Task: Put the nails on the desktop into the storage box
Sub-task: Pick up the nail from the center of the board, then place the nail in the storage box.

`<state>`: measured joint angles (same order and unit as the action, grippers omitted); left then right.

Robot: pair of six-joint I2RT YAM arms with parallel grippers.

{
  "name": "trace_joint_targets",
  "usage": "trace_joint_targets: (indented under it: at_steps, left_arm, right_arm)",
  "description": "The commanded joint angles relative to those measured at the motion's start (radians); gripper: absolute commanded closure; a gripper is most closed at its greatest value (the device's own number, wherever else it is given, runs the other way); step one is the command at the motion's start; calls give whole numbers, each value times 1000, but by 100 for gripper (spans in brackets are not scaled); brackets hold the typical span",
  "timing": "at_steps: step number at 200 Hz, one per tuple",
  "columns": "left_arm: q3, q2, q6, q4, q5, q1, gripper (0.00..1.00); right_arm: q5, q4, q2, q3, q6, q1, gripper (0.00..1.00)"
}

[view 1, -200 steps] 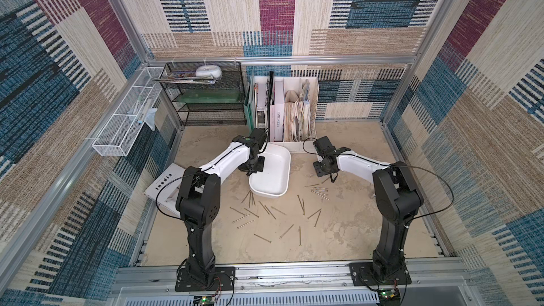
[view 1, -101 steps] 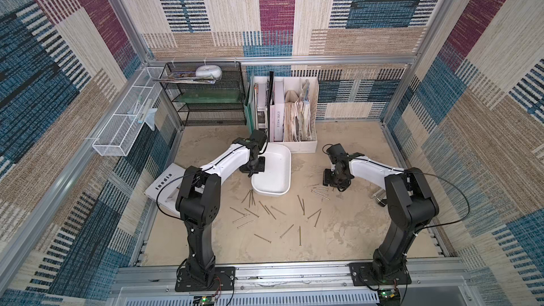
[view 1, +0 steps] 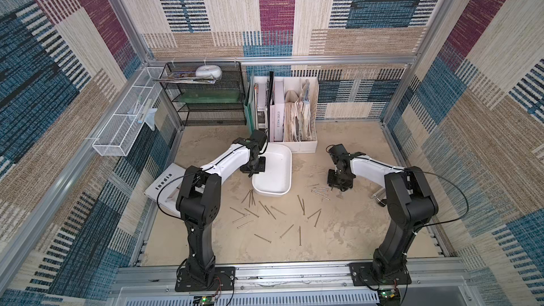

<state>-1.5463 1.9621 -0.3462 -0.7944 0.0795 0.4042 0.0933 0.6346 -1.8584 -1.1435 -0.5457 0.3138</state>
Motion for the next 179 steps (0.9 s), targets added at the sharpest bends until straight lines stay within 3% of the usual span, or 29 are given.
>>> trace_joint_targets:
  at_steps: [1,39,92,129,179]
  left_arm:
    - [-2,-8,6,15,-15,-1,100]
    - [-1,-14,4,16,-14,0,100]
    - [9,-19,0,26,-13,1,100]
    - [15,-15,-2,31,-5,7,100]
    - [19,-15,-7,35,11,13,100]
  right_arm:
    - [18,45,-66,6,19,-3,76]
    - [12,45,-109,-10,34,-13,100]
    - [25,50,-38,-97,54,1,100]
    - [-91,21,82,-196,38,98,100]
    - [-276,-74,108,-320,-62,264,100]
